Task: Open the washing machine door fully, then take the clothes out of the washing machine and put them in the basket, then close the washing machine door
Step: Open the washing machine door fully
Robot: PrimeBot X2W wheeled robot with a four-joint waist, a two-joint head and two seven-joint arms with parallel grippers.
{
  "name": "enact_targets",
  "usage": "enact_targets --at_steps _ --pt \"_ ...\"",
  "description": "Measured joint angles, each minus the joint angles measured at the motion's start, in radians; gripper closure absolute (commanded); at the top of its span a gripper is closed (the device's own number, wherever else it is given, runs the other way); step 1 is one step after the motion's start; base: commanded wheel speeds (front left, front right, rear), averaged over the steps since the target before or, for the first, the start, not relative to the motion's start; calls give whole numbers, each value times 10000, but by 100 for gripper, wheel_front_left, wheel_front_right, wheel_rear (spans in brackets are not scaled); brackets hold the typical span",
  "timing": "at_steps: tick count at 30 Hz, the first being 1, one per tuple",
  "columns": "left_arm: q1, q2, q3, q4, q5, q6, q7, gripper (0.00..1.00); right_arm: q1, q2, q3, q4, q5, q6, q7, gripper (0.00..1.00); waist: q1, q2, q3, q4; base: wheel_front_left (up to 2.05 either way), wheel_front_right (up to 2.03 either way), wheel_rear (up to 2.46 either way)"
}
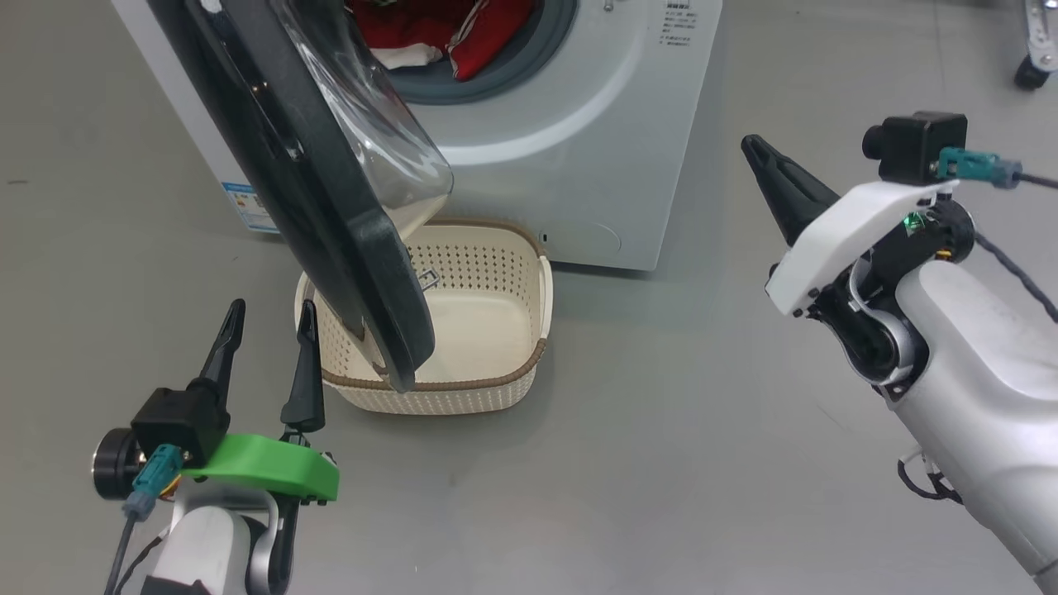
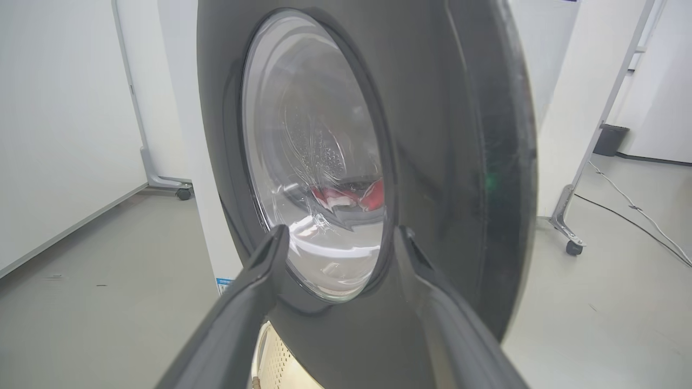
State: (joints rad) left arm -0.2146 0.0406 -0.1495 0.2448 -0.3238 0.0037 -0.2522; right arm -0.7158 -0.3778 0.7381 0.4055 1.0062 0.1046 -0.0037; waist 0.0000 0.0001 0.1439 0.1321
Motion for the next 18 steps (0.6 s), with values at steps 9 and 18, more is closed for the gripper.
enact_targets --at_steps 9,18 --pt "362 0 213 -4 84 -17 0 0 1235 -479 113 -159 -1475 -842 -2192 100 0 0 -538 -474 0 0 0" --pt "731 2 525 -17 88 -61 0 0 2663 -155 -230 -247 -1448 -1626 -2571 100 0 0 -843 -734 0 0 0"
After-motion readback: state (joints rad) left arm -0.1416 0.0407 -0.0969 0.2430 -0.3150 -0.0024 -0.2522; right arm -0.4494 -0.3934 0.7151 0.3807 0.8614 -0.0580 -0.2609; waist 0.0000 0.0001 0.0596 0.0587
